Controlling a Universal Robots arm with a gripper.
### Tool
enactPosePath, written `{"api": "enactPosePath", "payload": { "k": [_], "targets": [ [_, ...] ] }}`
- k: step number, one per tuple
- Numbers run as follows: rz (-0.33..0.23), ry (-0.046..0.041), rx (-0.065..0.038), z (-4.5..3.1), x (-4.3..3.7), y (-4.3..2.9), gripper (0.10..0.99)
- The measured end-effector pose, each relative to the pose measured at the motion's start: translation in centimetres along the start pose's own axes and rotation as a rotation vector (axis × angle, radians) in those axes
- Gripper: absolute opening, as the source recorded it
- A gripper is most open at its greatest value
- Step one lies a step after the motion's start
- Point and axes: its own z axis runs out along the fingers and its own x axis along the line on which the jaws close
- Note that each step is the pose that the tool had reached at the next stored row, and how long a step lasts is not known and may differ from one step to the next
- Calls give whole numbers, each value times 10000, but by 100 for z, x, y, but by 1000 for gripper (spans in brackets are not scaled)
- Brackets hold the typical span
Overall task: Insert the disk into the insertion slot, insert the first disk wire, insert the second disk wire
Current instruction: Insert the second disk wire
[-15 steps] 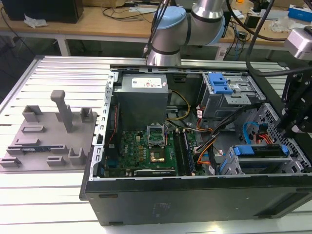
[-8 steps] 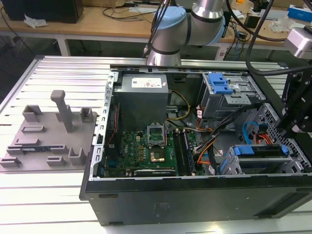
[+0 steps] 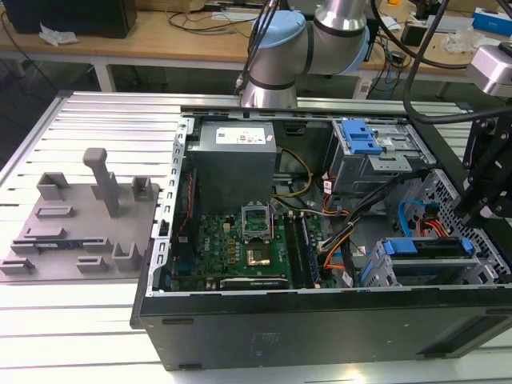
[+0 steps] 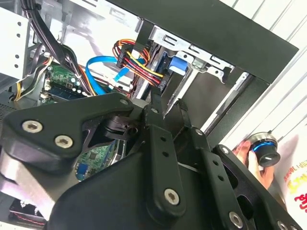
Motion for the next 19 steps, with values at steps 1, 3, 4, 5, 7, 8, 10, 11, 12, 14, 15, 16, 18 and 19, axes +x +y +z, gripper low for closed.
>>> {"api": "enactPosePath", "payload": {
  "k": [1, 3, 4, 5, 7, 8, 10, 11, 12, 14, 15, 16, 18, 19],
  "targets": [
    [1, 18, 1, 0, 0, 0, 302],
    [4, 65, 5, 0, 0, 0, 302],
    [5, 81, 6, 0, 0, 0, 302],
    [5, 88, 7, 0, 0, 0, 302],
    [6, 108, 8, 0, -1, 0, 302],
    [7, 116, 9, -1, -5, 1, 302],
    [6, 124, 10, -1, -11, 1, 302],
    [7, 123, 9, 0, -12, 1, 302],
    [7, 125, 10, -1, -18, 1, 302],
    [15, 259, 20, -5, -118, 9, 302],
    [26, 451, 34, -11, -237, 19, 302],
    [37, 631, 47, -14, -311, 28, 302],
    [51, 917, 59, -14, -373, 65, 302],
    [56, 1026, 54, -12, -387, 83, 302]
  ]
}}
